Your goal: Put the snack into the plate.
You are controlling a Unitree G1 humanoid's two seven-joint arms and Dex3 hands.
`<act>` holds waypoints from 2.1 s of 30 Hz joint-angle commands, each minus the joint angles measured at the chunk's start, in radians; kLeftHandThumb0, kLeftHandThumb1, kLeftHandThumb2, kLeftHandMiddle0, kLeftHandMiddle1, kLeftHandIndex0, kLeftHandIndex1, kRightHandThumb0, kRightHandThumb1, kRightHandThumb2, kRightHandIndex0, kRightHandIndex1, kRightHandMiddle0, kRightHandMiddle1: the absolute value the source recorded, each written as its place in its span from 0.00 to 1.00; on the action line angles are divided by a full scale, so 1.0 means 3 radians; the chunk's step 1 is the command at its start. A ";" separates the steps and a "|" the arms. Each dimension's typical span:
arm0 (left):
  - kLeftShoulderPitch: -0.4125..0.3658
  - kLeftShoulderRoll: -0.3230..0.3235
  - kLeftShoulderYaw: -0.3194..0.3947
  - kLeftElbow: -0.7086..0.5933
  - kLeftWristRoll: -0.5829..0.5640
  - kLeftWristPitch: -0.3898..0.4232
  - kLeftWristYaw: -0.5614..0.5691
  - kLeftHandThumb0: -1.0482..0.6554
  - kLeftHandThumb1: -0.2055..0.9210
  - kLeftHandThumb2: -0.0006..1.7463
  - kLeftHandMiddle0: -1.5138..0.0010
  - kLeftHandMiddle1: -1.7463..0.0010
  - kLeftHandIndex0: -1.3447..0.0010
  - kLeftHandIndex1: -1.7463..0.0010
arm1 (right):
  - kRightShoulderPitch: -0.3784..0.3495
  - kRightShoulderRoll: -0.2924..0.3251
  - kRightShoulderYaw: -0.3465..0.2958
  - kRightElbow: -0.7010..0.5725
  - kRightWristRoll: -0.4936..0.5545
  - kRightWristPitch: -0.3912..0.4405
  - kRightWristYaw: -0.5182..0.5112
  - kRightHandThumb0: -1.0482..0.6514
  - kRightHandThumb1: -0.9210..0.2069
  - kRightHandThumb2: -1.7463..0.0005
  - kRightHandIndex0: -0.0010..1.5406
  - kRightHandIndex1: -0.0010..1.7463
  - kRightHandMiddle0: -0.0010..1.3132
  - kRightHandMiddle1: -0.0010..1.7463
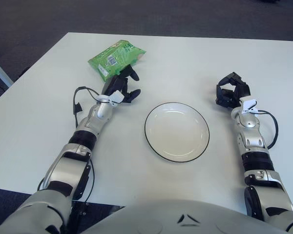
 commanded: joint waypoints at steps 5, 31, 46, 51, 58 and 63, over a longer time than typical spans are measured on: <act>0.0011 0.0266 -0.0016 -0.0321 0.0478 0.0056 0.0429 0.39 0.79 0.48 0.32 0.00 0.75 0.00 | 0.0316 0.0064 0.0112 0.0129 -0.0089 0.0241 0.0080 0.36 0.42 0.34 0.80 1.00 0.39 1.00; -0.1022 0.0354 -0.0413 0.0595 0.1188 0.0453 0.1697 0.38 0.71 0.55 0.27 0.00 0.70 0.00 | 0.0372 0.0021 0.0155 0.0025 -0.0144 0.0331 0.0092 0.36 0.42 0.34 0.80 1.00 0.39 1.00; -0.1568 0.0237 -0.0681 0.1223 0.1152 0.0898 0.1525 0.39 0.76 0.51 0.48 0.05 0.73 0.00 | 0.0405 0.0014 0.0183 -0.0009 -0.0170 0.0376 0.0102 0.36 0.43 0.34 0.79 1.00 0.39 1.00; -0.1720 0.0179 -0.0751 0.1512 0.1090 0.0937 0.1295 0.40 0.95 0.33 0.73 0.34 0.83 0.00 | 0.0408 0.0031 0.0169 -0.0002 -0.0130 0.0352 0.0114 0.36 0.43 0.34 0.79 1.00 0.39 1.00; -0.1863 0.0154 -0.0911 0.1791 0.1150 0.1069 0.1161 0.23 0.96 0.32 0.85 0.65 0.98 0.34 | 0.0425 0.0049 0.0157 0.0006 -0.0084 0.0303 0.0144 0.36 0.42 0.34 0.80 1.00 0.39 1.00; -0.1891 0.0119 -0.1036 0.1885 0.1204 0.1254 0.1189 0.11 1.00 0.36 0.86 0.83 1.00 0.46 | 0.0444 0.0056 0.0157 -0.0011 -0.0090 0.0282 0.0128 0.36 0.42 0.34 0.80 1.00 0.39 1.00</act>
